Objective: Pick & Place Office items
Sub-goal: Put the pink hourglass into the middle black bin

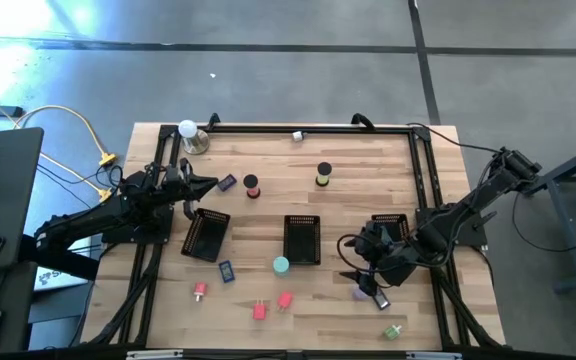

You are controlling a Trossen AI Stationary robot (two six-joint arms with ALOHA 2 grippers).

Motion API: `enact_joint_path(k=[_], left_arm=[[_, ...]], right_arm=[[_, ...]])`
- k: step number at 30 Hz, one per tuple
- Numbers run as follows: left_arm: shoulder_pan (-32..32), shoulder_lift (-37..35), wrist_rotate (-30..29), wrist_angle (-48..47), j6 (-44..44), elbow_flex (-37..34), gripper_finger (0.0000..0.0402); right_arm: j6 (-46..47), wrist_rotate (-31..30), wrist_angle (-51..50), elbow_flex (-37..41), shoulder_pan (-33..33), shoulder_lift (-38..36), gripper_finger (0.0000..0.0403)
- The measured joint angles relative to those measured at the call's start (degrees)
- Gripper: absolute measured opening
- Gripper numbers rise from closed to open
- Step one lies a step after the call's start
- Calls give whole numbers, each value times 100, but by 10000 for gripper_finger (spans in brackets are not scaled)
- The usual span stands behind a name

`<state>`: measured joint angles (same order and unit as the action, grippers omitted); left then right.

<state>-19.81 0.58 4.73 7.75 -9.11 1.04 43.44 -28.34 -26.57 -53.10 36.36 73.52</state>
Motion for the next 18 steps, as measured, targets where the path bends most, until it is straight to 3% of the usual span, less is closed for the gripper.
enact_joint_path(k=[5, 13, 18], left_arm=[[8, 0, 85, -3, 10, 0, 92], [152, 11, 263, -5, -292, 45, 224], [173, 398, 434, -19, -227, 337, 266]], right_arm=[[-20, 0, 0, 0, 0, 0, 380], [-512, 0, 0, 0, -118, 0, 380], [-750, 26, -4, 0, -247, 0, 380]])
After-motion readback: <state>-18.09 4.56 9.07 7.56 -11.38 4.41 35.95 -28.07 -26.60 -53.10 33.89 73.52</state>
